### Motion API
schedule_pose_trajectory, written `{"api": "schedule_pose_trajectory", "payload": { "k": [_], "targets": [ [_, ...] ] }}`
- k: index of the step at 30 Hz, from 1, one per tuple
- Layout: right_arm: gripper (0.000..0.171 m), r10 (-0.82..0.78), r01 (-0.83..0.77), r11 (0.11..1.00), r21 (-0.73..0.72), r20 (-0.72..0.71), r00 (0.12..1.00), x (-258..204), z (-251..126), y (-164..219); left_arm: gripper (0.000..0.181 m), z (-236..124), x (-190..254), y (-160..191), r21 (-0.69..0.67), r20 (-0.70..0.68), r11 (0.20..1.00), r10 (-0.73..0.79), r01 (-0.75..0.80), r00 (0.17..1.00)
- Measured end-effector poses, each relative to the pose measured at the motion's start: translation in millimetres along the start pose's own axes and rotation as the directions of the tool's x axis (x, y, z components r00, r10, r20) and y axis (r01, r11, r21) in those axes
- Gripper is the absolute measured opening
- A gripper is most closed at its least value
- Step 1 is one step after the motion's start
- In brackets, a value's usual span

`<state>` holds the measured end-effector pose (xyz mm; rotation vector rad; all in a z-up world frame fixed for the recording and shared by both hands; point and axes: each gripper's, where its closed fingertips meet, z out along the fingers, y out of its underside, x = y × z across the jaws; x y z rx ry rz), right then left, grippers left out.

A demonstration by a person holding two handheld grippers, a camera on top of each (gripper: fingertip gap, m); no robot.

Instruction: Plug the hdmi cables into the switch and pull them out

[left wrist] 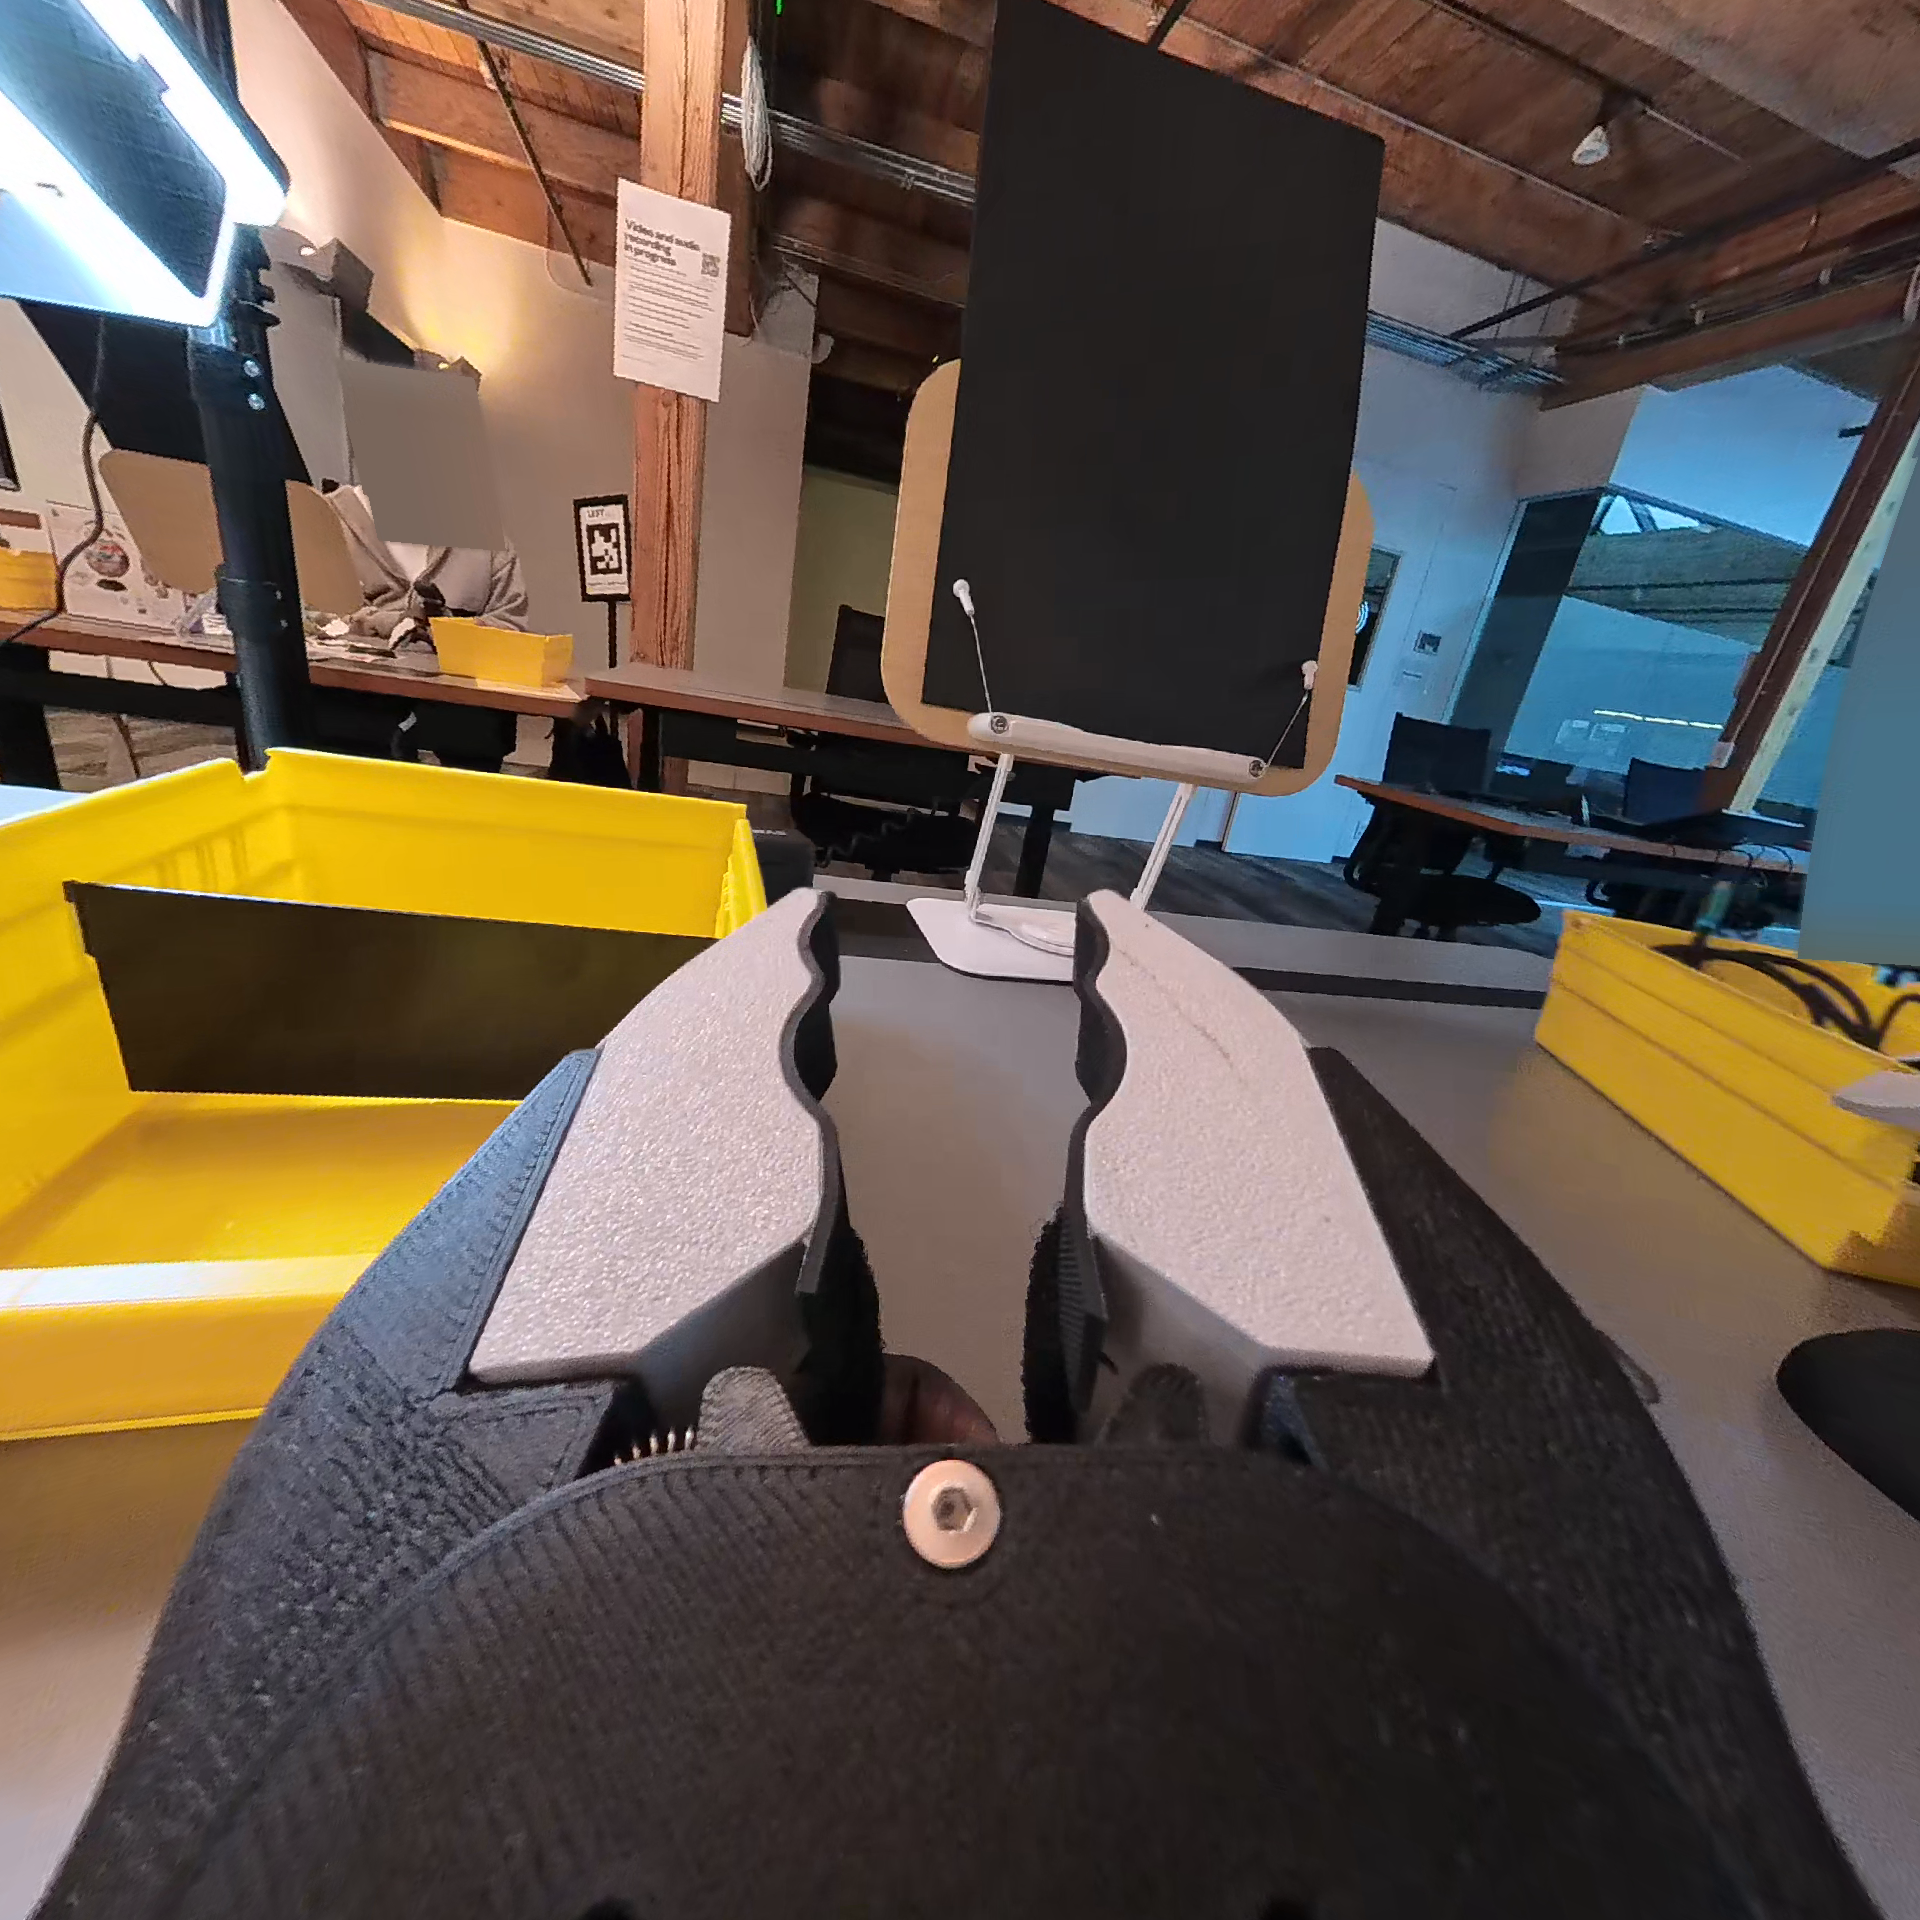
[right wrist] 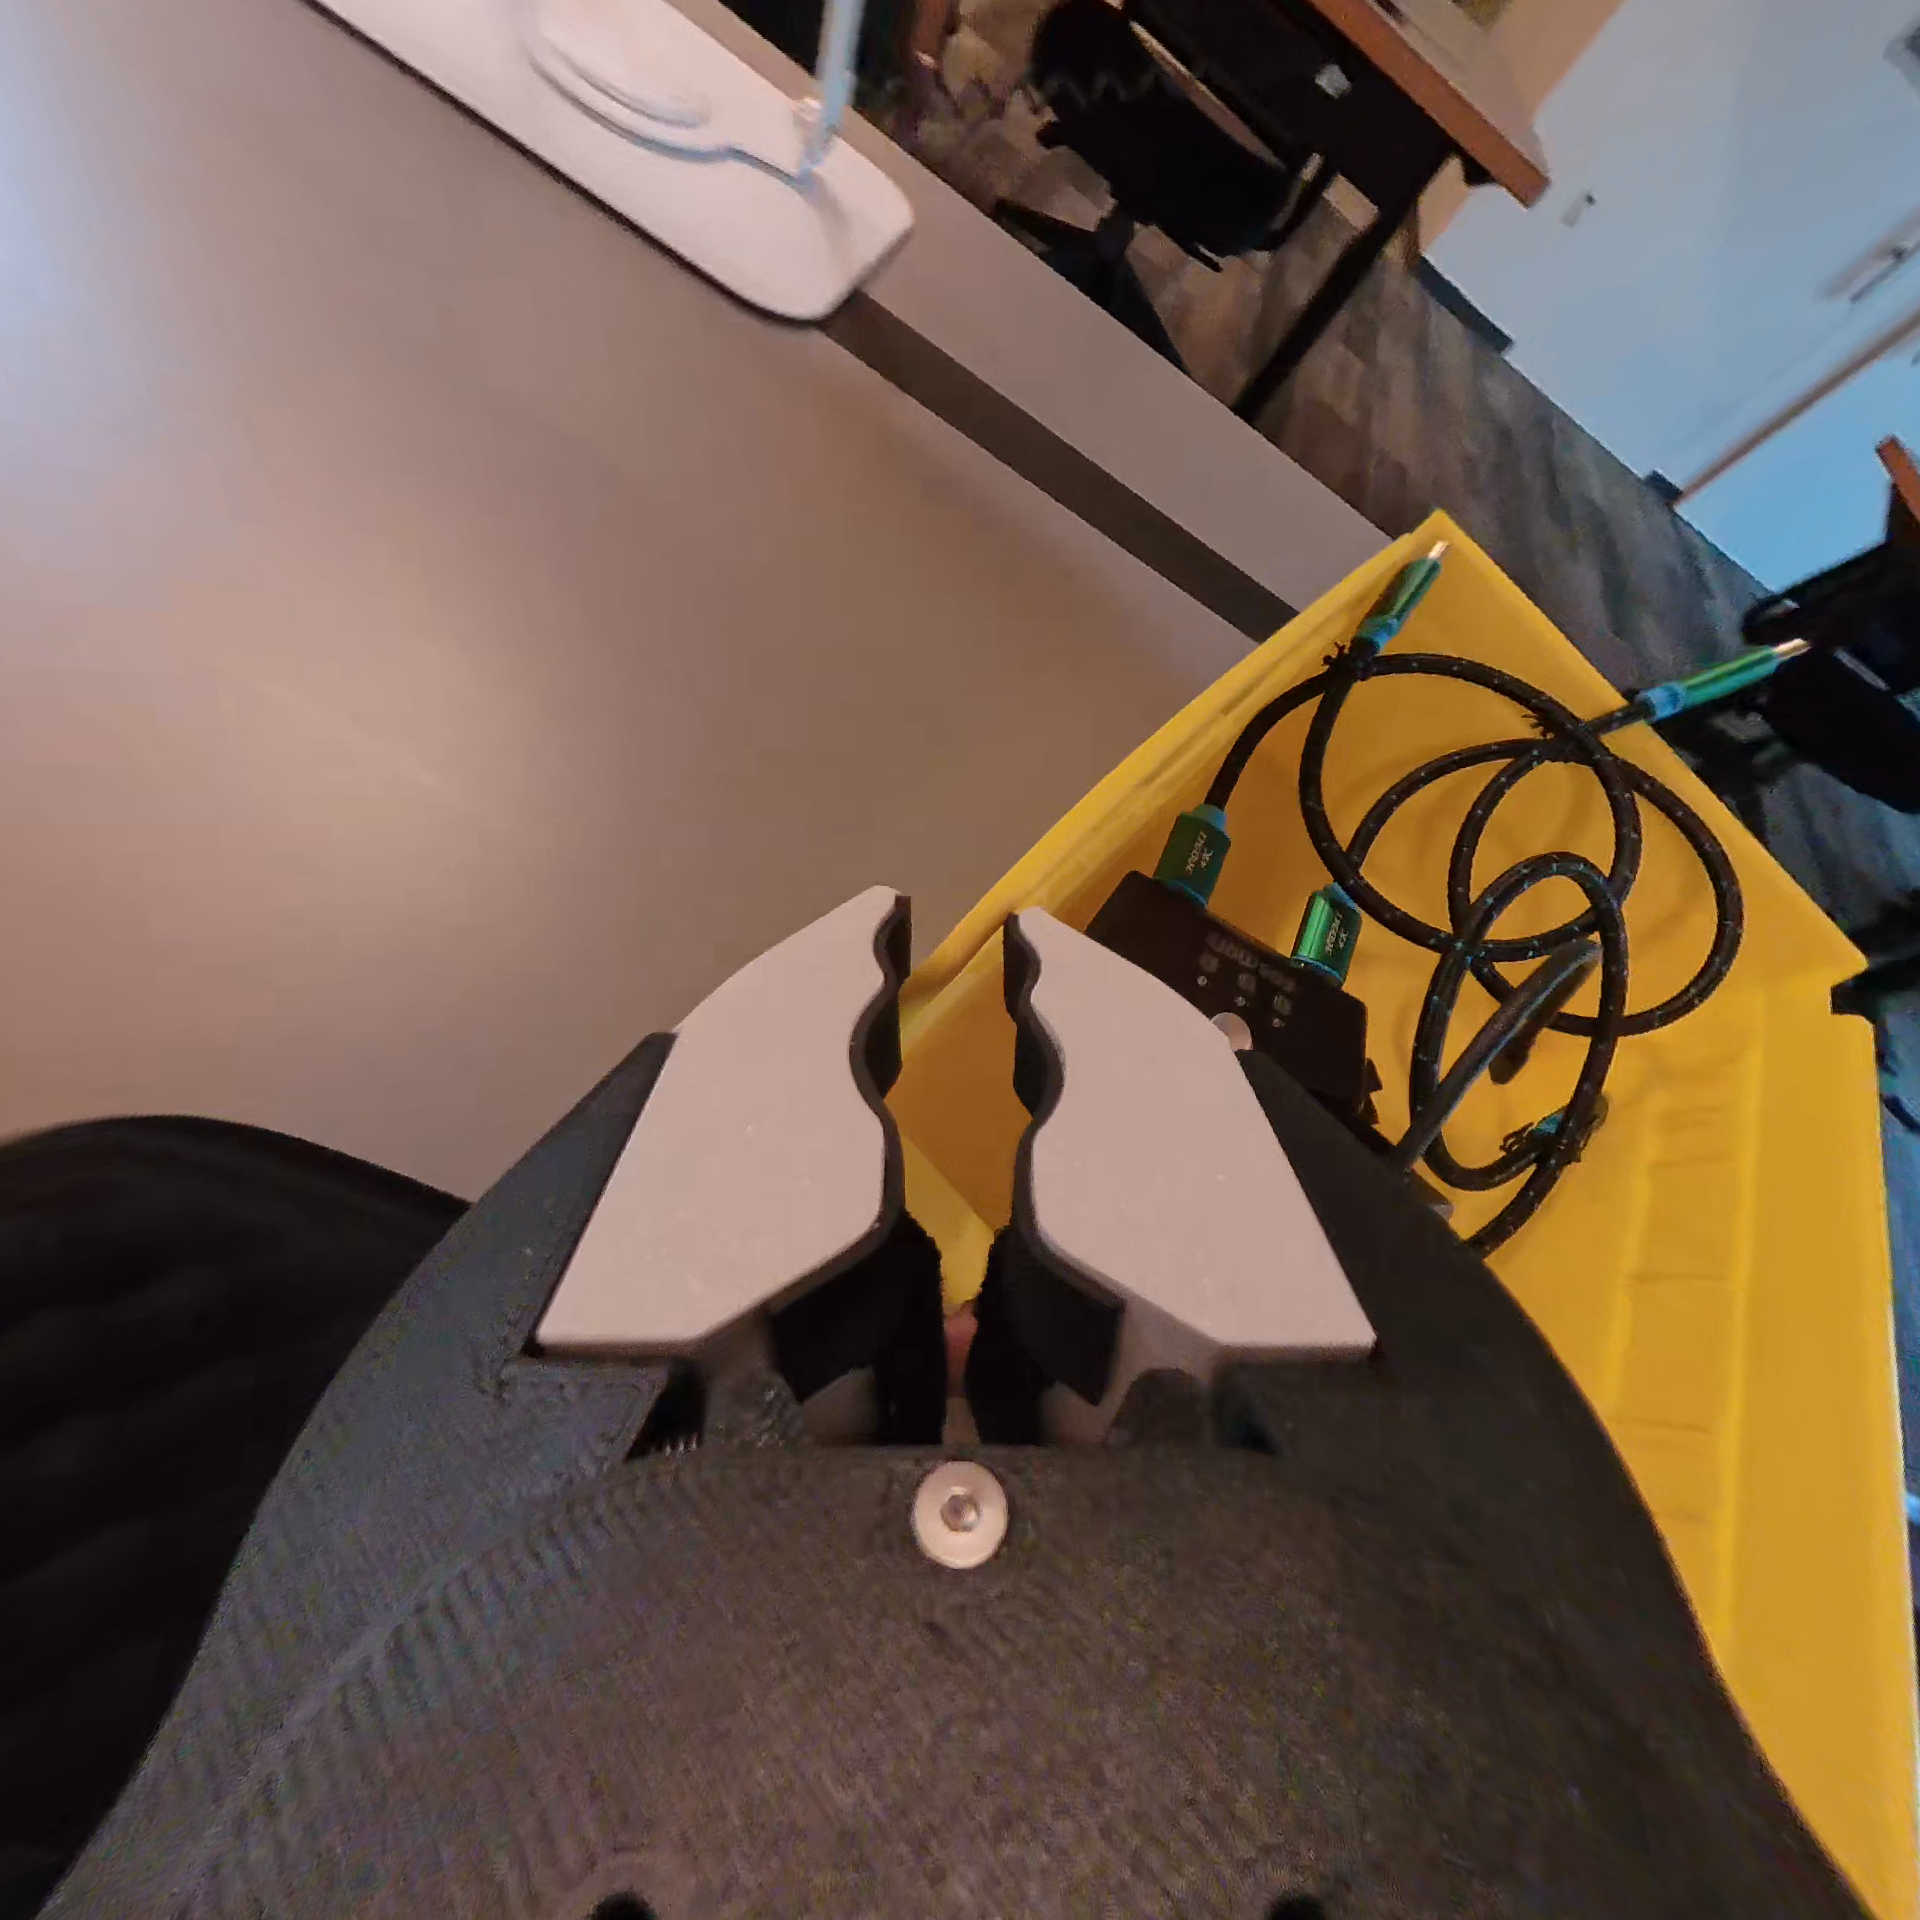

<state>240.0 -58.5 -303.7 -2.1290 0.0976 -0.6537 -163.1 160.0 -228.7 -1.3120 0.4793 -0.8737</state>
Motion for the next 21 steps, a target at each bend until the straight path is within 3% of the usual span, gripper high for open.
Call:
{"api": "schedule_pose_trajectory", "payload": {
  "k": [8,21],
  "targets": [
    [0.017,-0.08,0.068,0.995,0.07,0.178,0.981,-102,3,-58,0.041,-9,-10,-6,0.012,0.008,1.0,0.009,-0.009,1.0],
    [0.016,-0.233,0.106,0.953,0.285,0.459,0.857,-290,-1,-162,0.04,-42,-54,-27,0.008,0.109,0.998,0.064,-0.065,0.992]
  ]
}}
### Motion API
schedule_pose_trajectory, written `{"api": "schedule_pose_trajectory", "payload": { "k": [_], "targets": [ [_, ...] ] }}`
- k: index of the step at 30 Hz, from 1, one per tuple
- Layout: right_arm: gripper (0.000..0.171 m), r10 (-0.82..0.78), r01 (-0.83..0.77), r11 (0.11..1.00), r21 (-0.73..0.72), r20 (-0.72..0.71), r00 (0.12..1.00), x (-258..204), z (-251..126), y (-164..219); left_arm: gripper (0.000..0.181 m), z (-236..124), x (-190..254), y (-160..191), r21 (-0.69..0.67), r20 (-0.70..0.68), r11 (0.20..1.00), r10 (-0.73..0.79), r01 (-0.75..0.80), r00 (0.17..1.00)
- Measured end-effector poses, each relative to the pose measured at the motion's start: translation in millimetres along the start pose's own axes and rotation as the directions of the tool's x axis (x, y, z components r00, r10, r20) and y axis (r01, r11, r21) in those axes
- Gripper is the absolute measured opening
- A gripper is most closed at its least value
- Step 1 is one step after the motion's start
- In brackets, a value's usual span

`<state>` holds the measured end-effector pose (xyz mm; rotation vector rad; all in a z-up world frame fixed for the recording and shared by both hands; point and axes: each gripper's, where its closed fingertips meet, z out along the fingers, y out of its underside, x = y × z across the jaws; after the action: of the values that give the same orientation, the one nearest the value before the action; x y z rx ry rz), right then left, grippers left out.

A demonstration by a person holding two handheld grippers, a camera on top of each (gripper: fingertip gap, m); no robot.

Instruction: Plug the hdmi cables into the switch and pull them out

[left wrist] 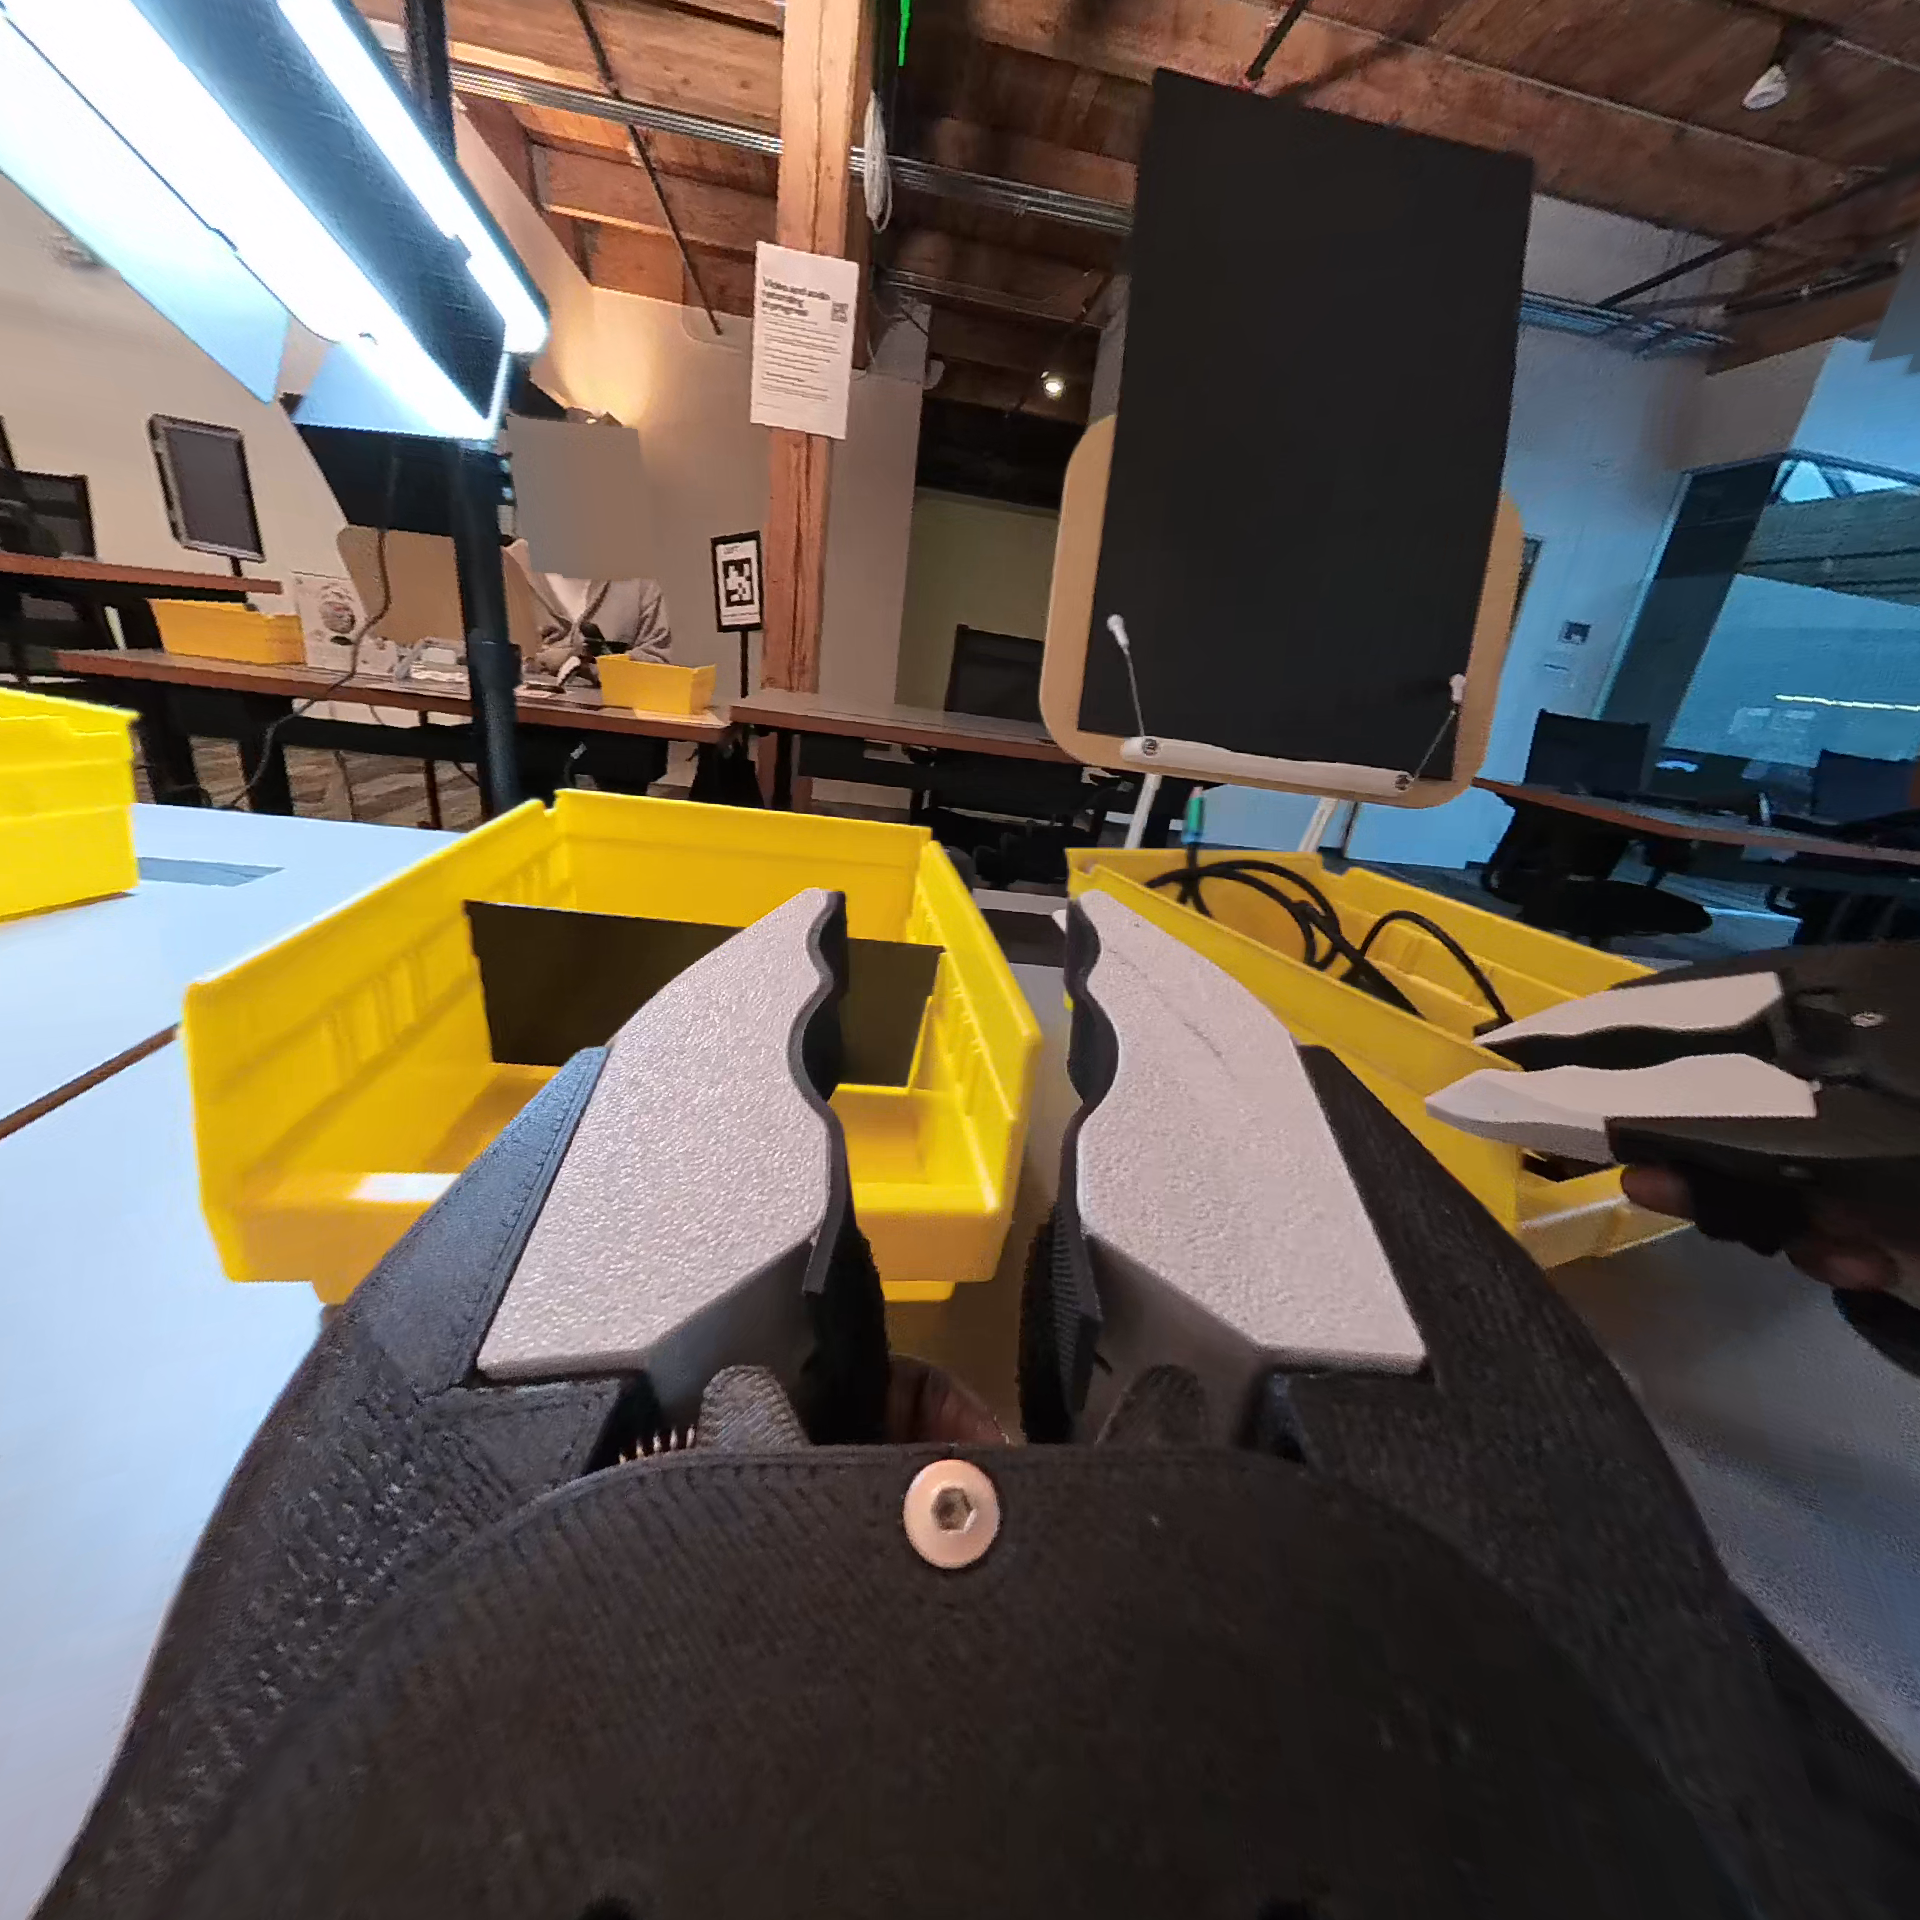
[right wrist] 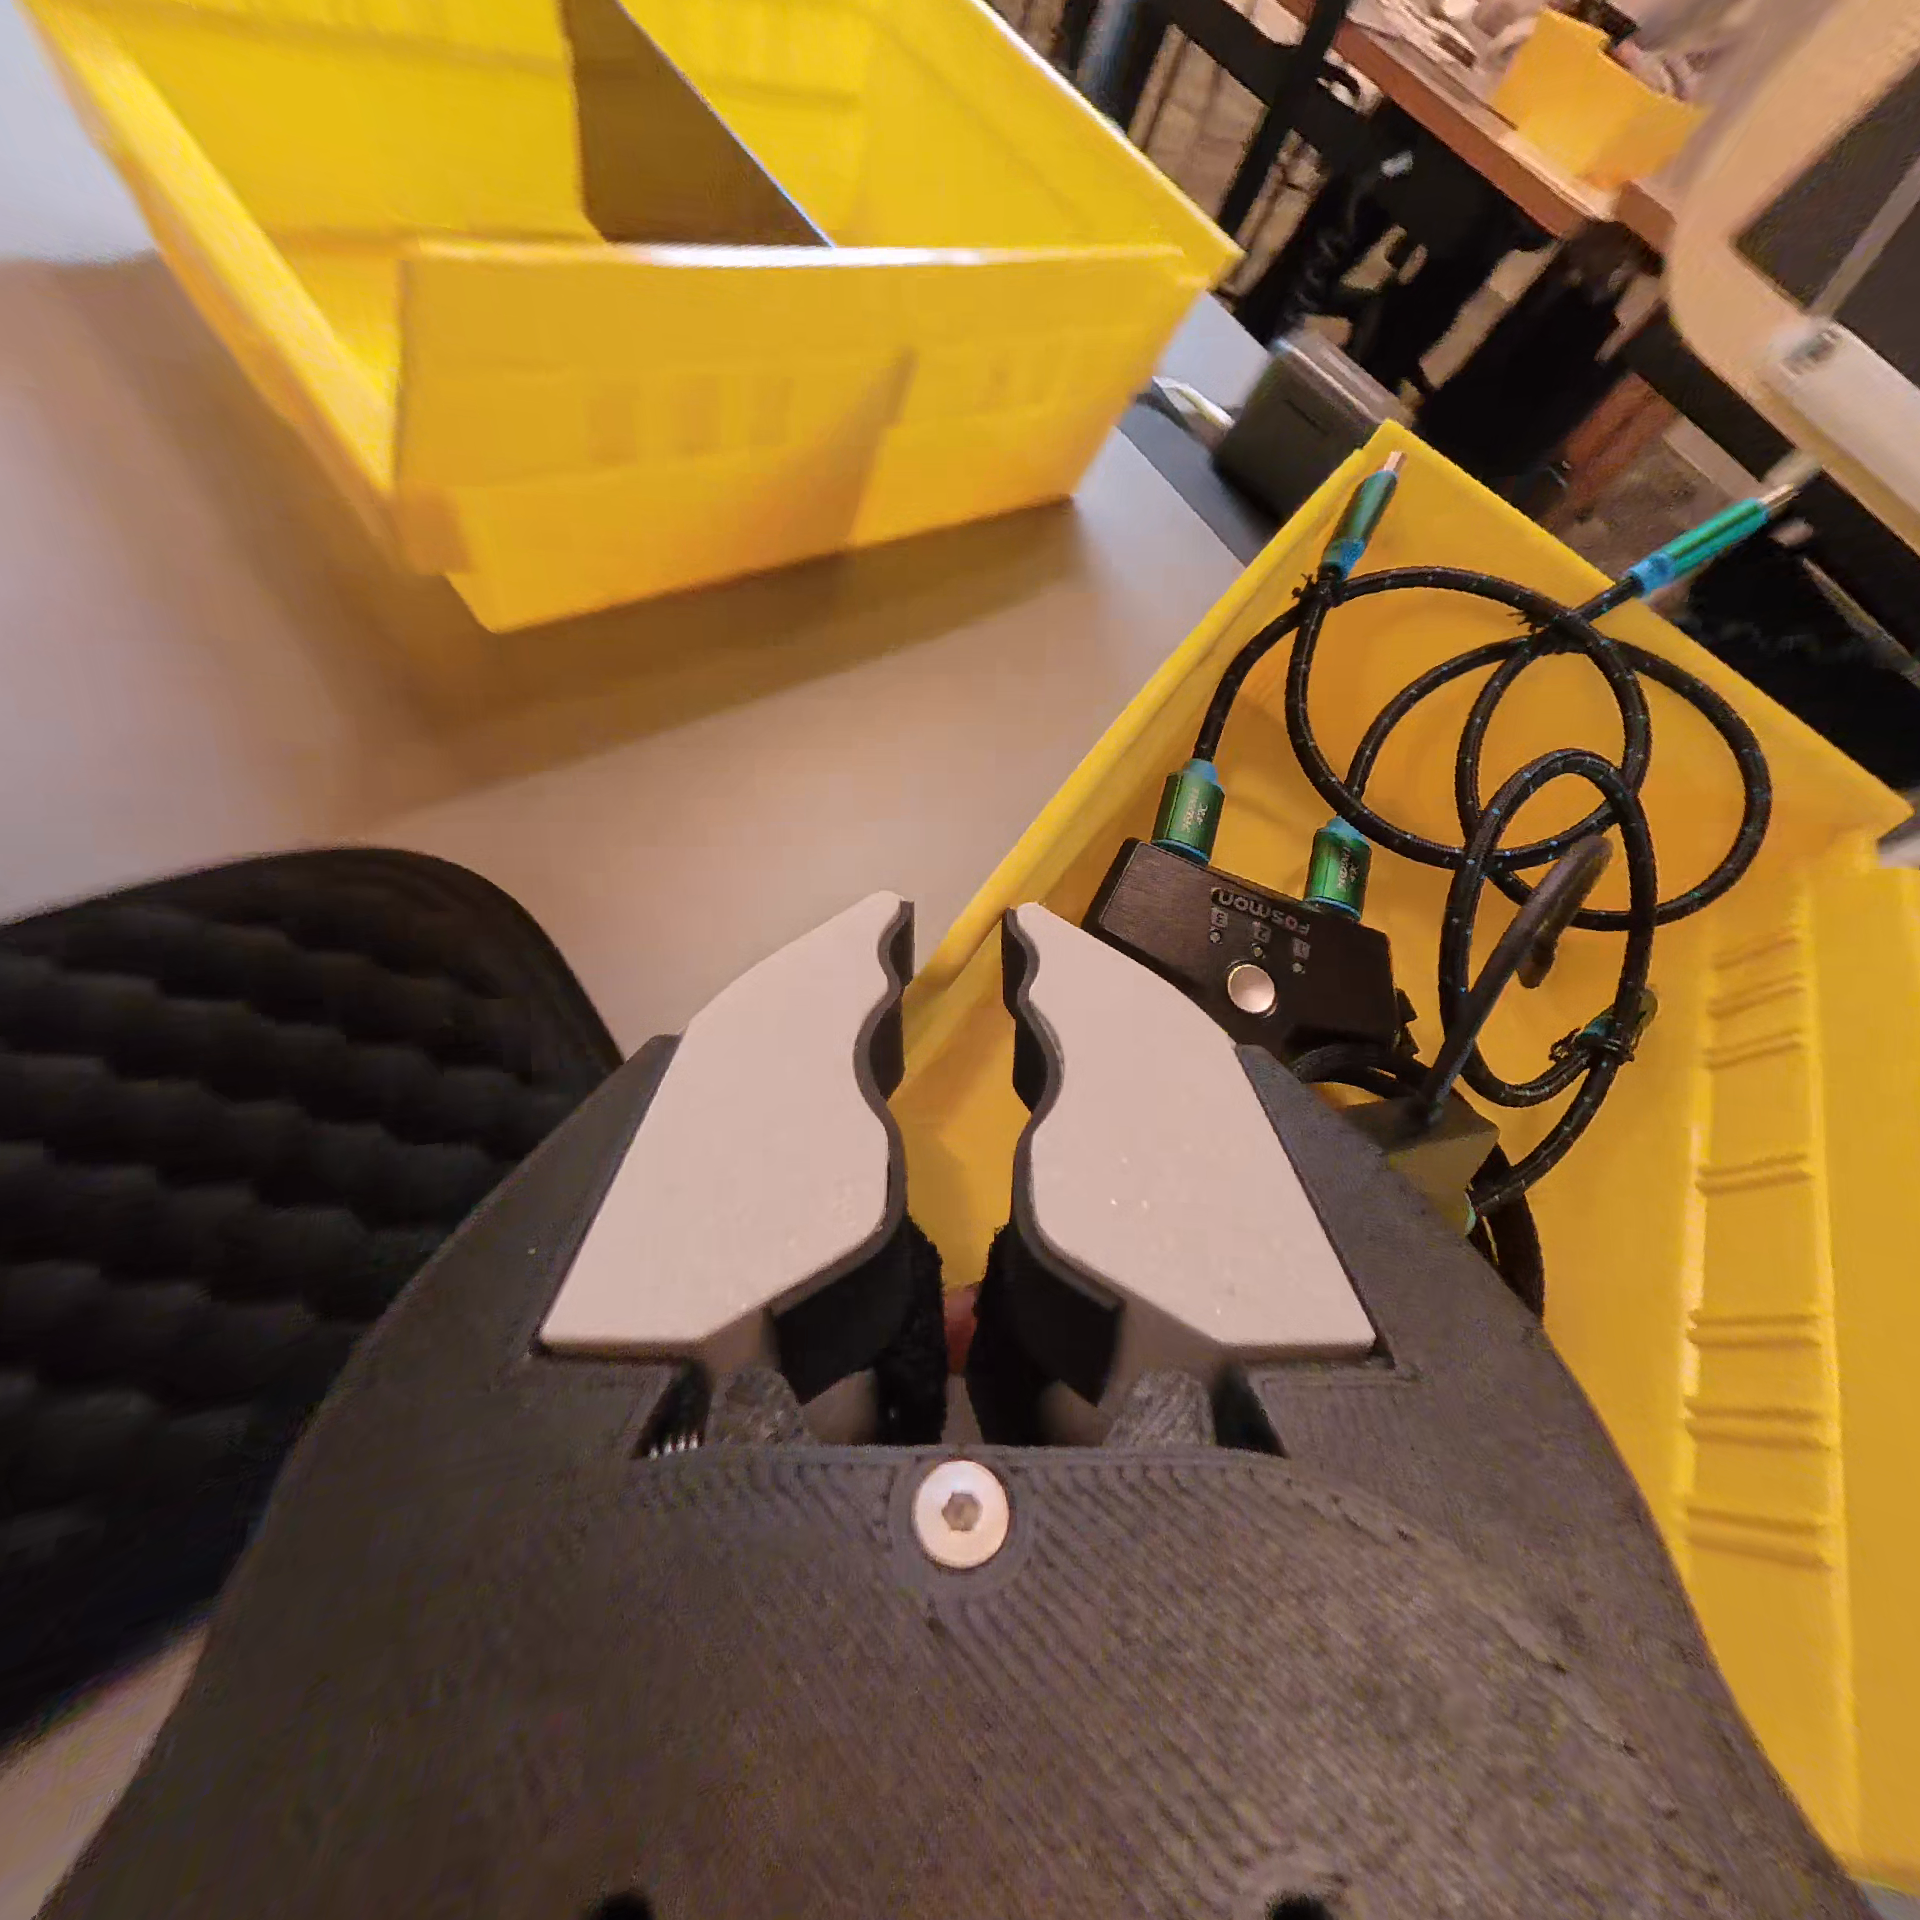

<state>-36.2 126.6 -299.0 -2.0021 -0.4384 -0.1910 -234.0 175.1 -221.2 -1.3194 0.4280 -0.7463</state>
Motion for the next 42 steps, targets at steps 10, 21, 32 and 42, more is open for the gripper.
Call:
{"api": "schedule_pose_trajectory", "payload": {
  "k": [10,21,32,42],
  "targets": [
    [0.029,0.023,-0.106,0.912,0.396,0.207,0.978,-66,-2,-80,0.044,-11,-69,1,-0.072,0.171,0.991,0.121,-0.11,0.978],
    [0.053,0.042,-0.194,0.909,0.369,0.382,0.923,-137,-9,-83,0.007,37,-185,59,-0.467,0.212,0.867,0.303,-0.176,0.929],
    [0.055,0.083,-0.189,0.926,0.326,0.313,0.946,-130,6,-78,0.01,-83,-131,36,-0.354,0.323,0.93,0.217,-0.095,0.921],
    [0.023,-0.069,0.009,0.974,0.224,0.258,0.964,-153,16,-68,0.006,-93,-129,44,-0.443,0.309,0.888,0.283,-0.126,0.908]
  ]
}}
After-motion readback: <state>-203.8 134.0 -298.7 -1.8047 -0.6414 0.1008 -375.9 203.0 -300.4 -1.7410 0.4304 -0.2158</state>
